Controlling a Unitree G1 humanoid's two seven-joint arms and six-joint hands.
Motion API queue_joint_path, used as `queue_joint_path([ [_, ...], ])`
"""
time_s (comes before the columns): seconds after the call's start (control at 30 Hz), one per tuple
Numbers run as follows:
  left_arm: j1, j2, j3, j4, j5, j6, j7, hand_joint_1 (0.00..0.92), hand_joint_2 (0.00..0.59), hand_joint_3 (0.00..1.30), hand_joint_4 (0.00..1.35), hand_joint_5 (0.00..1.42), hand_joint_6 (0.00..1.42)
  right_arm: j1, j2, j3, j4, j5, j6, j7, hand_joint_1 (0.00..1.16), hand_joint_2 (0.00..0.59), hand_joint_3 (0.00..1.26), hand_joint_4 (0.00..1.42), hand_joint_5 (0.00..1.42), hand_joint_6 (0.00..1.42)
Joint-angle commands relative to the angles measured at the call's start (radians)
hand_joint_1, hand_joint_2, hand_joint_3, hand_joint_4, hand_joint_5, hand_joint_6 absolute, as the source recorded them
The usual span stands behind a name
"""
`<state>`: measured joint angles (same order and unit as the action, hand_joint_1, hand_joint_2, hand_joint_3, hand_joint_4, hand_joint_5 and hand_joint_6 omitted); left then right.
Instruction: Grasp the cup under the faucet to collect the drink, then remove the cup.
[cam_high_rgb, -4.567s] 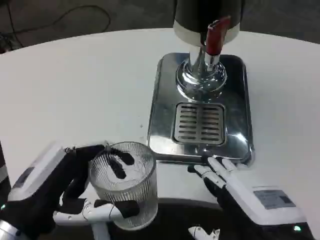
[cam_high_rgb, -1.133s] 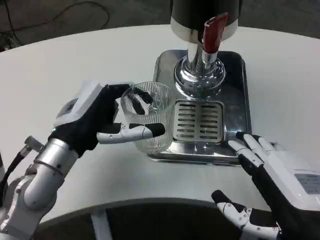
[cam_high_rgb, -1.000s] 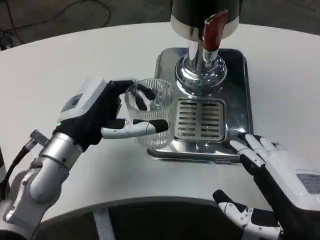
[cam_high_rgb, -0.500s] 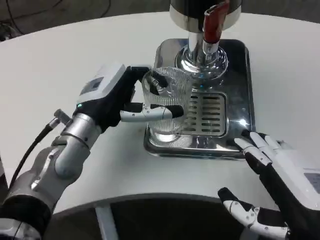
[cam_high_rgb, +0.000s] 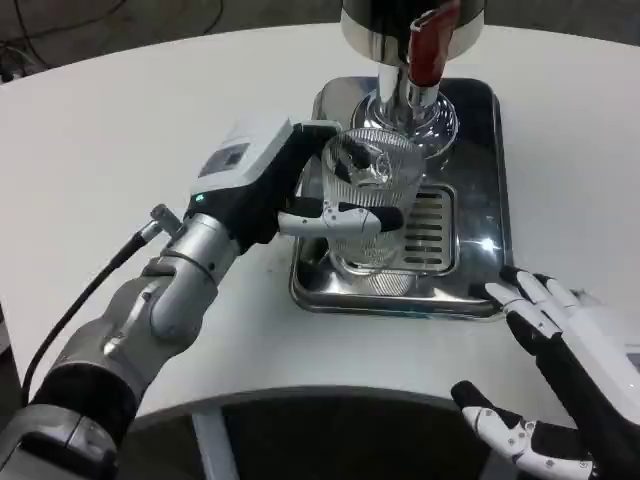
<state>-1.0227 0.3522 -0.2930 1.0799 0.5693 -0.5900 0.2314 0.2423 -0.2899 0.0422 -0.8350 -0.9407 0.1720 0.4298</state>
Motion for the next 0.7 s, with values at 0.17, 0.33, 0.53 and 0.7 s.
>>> queue_joint_path([
  [0.17, -0.041, -0.01, -0.046, 0.037, 0.042, 0.031, 0.055, 0.541, 0.273, 0.91, 1.02, 1.28, 1.39, 0.024, -0.012, -0.02, -0.029, 0.023, -0.021, 0.005, 0.39, 0.4, 0.12, 0.0, 0.0, 0.0],
  [0.33, -0.046, -0.011, -0.059, 0.037, 0.043, 0.041, 0.063, 0.527, 0.267, 0.79, 0.92, 1.17, 1.37, 0.032, -0.018, -0.03, -0.033, 0.036, -0.024, 0.005, 0.39, 0.4, 0.12, 0.0, 0.0, 0.0],
  [0.53, -0.043, -0.01, -0.058, 0.031, 0.034, 0.045, 0.05, 0.414, 0.218, 0.42, 0.6, 0.89, 1.21, 0.038, -0.024, -0.033, -0.035, 0.044, -0.026, 0.004, 0.39, 0.4, 0.12, 0.0, 0.0, 0.0],
  [0.7, -0.052, -0.013, -0.062, 0.03, 0.03, 0.055, 0.017, 0.349, 0.196, 0.31, 0.45, 0.71, 1.02, 0.043, -0.029, -0.037, -0.036, 0.054, -0.028, 0.001, 0.39, 0.4, 0.12, 0.0, 0.0, 0.0],
])
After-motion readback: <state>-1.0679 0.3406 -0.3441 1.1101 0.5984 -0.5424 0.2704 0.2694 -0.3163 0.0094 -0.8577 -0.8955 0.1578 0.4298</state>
